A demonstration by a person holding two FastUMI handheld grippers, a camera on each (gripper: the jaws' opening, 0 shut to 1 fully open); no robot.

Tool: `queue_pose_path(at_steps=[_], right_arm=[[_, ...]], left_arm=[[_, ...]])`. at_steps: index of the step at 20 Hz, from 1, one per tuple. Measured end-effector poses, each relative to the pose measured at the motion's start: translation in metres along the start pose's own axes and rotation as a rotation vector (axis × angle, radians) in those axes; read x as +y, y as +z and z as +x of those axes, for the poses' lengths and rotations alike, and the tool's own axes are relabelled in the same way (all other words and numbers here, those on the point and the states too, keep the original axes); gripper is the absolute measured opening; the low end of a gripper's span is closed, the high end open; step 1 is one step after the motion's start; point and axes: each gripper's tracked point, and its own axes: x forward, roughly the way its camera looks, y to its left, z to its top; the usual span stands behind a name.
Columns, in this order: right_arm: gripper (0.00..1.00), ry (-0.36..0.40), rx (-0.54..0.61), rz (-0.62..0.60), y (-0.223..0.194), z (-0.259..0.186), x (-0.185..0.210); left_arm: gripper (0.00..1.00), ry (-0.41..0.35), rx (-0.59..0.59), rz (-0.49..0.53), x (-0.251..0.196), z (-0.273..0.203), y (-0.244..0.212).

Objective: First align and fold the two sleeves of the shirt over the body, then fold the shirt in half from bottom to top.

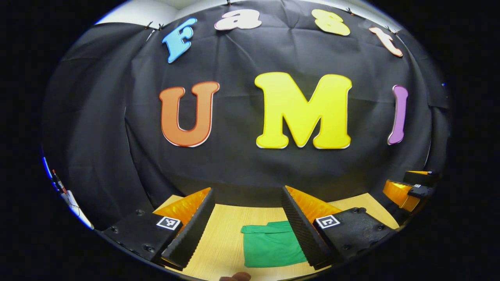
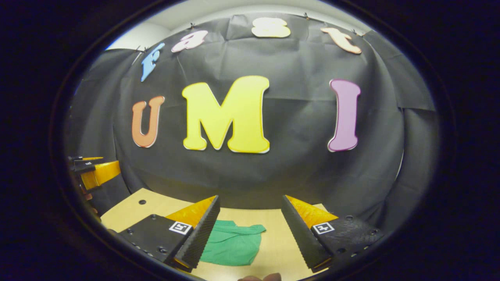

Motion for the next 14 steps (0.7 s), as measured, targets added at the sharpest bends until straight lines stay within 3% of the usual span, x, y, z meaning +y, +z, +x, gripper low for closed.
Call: queue_pose_path(at_steps=[2, 7, 11, 14], right_arm=[[0.93, -0.002, -0.047, -0.018, 0.01, -0.043, 0.009], [0.97, 0.017, -0.109, -0.03, 0.018, -0.136, 0.035], [0.93, 0.012, -0.094, -0.038, 0.011, -0.18, 0.045], [0.95, 0.009, -0.113, -0.029, 0.015, -0.202, 0.051]], left_arm=[[1.0, -0.017, -0.04, 0.013, -0.006, -0.04, 0.012], [1.0, -0.057, -0.066, 0.023, -0.003, -0.115, 0.008], [1.0, -0.086, -0.076, 0.025, -0.003, -0.157, 0.008], [1.0, -0.085, -0.073, 0.003, 0.0, -0.17, 0.008]])
